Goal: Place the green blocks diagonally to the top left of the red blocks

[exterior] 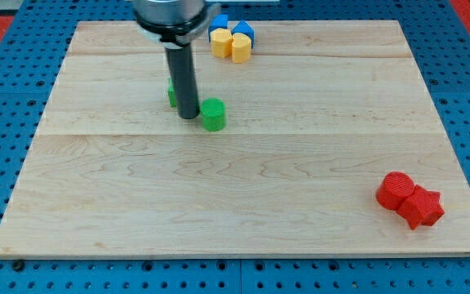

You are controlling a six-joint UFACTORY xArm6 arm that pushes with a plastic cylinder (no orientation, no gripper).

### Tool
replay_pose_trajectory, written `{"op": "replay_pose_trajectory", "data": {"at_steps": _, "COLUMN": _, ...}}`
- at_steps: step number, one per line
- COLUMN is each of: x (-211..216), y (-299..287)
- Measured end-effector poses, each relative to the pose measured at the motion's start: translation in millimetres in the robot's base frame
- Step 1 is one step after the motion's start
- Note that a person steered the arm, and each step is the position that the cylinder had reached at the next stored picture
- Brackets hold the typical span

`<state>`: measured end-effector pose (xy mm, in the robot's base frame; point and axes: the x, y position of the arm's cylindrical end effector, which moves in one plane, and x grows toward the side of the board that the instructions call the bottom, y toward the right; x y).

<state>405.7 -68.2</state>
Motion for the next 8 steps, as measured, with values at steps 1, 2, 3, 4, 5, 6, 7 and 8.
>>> {"op": "replay_pose_trajectory", "data": {"at_steps": 1, "x": -2, "y": -83}}
{"op": "replay_pose_trajectory", "data": {"at_steps": 2, "x": -39, "y": -94}}
{"op": "replay_pose_trajectory", "data": {"at_steps": 3, "x": -61, "y": -47}}
{"op": "replay_pose_trajectory", "data": {"at_steps": 4, "x": -26, "y": -3}}
{"op": "replay_pose_trajectory", "data": {"at_steps": 5, "x": 27, "y": 0}}
{"op": "replay_pose_trajectory", "data": {"at_steps": 6, "x": 42, "y": 45}}
{"op": "replay_pose_trajectory", "data": {"at_steps": 7, "x": 34, "y": -14}}
{"op": "replay_pose_trajectory", "data": {"at_steps": 8, "x": -16, "y": -41}}
